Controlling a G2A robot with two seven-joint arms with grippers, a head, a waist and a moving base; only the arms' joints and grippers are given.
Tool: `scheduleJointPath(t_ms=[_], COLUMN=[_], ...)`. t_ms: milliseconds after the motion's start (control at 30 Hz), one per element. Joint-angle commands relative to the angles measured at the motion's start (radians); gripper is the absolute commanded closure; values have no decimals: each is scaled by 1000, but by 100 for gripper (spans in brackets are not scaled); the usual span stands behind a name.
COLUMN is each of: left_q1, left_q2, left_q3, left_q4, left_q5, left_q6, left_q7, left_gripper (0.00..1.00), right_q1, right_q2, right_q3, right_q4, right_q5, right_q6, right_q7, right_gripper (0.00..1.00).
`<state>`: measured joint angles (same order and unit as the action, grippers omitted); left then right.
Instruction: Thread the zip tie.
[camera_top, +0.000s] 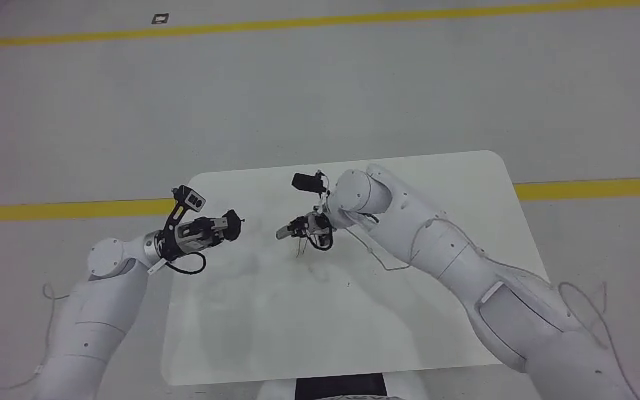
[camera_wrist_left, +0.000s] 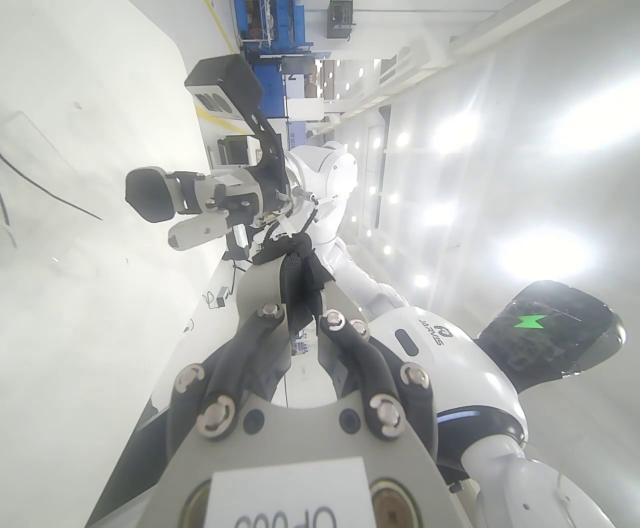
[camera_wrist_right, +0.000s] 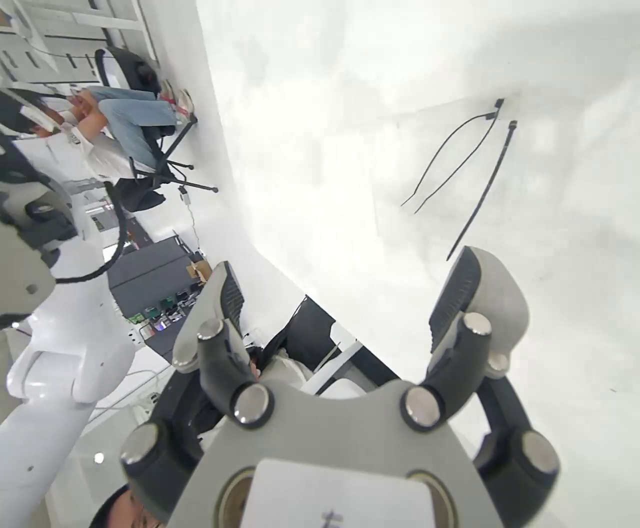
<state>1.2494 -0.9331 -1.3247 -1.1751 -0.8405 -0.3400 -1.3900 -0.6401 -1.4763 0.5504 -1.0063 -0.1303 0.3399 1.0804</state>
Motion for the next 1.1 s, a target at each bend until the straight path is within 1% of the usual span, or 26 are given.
scheduleJointPath(t_ms=[0, 167, 233, 300, 367, 467, 600, 633, 700, 733, 833, 867, 967, 1000, 1033, 1067], left_q1=[0, 0, 0, 0, 0, 0, 0, 0, 0, 0, 0, 0, 0, 0, 0, 0], left_q2=[0, 0, 0, 0, 0, 0, 0, 0, 0, 0, 0, 0, 0, 0, 0, 0], left_q3=[0, 0, 0, 0, 0, 0, 0, 0, 0, 0, 0, 0, 0, 0, 0, 0], left_q4=[0, 0, 0, 0, 0, 0, 0, 0, 0, 0, 0, 0, 0, 0, 0, 0], left_q5=[0, 0, 0, 0, 0, 0, 0, 0, 0, 0, 0, 0, 0, 0, 0, 0], left_q6=[0, 0, 0, 0, 0, 0, 0, 0, 0, 0, 0, 0, 0, 0, 0, 0], left_q7=[0, 0, 0, 0, 0, 0, 0, 0, 0, 0, 0, 0, 0, 0, 0, 0], left_gripper=[100, 100, 100, 100, 100, 100, 100, 100, 100, 100, 100, 100, 100, 100, 100, 100], right_q1=[-1, -1, -11, -4, 12, 41, 79, 89, 102, 112, 130, 138, 150, 153, 159, 161], right_q2=[1, 1, -1, -9, -21, -51, -105, -124, -152, -171, -214, -233, -278, -291, -301, -304], right_q3=[1, 1, -16, -31, -48, -67, -89, -97, -106, -114, -122, -122, -117, -116, -113, -110], right_q4=[-3, -3, -24, -33, -20, 31, 108, 132, 169, 199, 278, 310, 391, 409, 425, 433], right_q5=[0, 0, -28, -48, -73, -91, -101, -104, -106, -114, -125, -127, -126, -128, -138, -143], right_q6=[0, 0, 0, 0, 0, 0, 0, 0, 0, 0, 0, 0, 0, 0, 0, 0], right_q7=[0, 0, -9, -1, 13, 30, 49, 57, 64, 72, 78, 78, 73, 70, 39, 21], right_gripper=[0, 0, 0, 0, 0, 0, 0, 0, 0, 0, 0, 0, 0, 0, 0, 0])
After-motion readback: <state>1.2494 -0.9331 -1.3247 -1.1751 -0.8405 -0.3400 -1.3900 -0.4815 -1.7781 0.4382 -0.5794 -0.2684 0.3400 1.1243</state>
